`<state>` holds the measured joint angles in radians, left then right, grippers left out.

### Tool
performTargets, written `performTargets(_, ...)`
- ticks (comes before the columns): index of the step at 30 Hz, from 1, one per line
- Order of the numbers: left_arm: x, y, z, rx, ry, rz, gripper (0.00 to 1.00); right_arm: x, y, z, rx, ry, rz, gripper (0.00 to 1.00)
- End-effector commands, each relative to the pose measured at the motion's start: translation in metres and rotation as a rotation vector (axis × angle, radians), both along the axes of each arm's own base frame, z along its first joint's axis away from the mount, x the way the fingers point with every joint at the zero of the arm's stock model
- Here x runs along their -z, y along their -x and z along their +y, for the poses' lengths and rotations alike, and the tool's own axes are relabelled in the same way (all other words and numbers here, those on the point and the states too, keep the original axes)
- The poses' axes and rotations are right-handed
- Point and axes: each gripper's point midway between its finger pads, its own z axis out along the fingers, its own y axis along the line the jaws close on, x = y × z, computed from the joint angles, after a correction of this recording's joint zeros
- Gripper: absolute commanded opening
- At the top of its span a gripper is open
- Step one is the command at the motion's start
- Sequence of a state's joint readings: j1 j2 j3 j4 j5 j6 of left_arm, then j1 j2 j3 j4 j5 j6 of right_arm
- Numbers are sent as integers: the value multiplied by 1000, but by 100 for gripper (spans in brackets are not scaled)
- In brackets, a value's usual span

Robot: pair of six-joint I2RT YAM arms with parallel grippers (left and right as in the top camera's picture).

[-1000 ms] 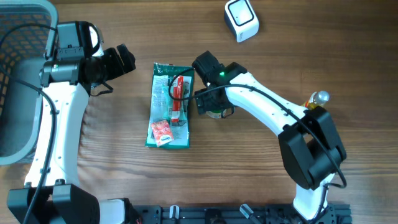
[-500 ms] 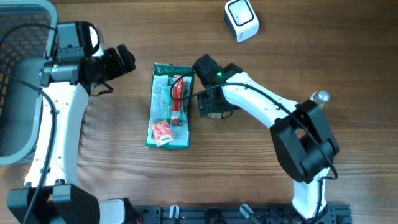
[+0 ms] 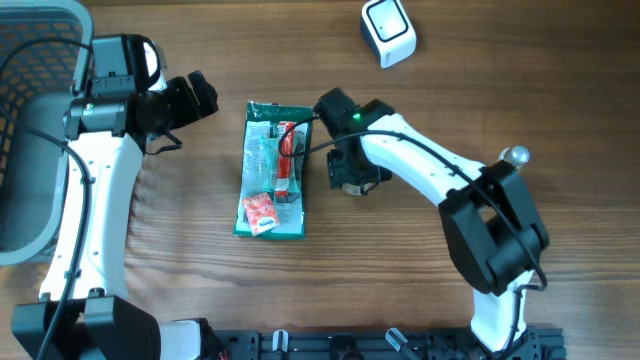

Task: Scan the item barcode
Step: 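Lift the green-lidded jar with the right gripper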

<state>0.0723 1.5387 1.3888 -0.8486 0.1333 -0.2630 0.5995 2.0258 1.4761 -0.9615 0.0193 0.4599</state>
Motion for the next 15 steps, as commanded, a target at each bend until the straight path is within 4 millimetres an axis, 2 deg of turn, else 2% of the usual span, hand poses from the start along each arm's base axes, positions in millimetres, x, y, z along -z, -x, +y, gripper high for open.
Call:
performTargets(1, -6, -2, 0, 20, -3, -20, 100, -63, -5, 17, 24, -208, -58, 68)
performTargets(3, -6, -2, 0, 20, -3, -20, 100, -80, 1, 16, 30, -259, -51, 68)
performTargets(7, -6, -2, 0, 20, -3, -20, 100, -98, 11, 4, 41, -266, -38, 68)
performTargets(15, -6, -2, 0, 20, -3, -20, 100, -105, 32, -3, -32, -260, 17, 66)
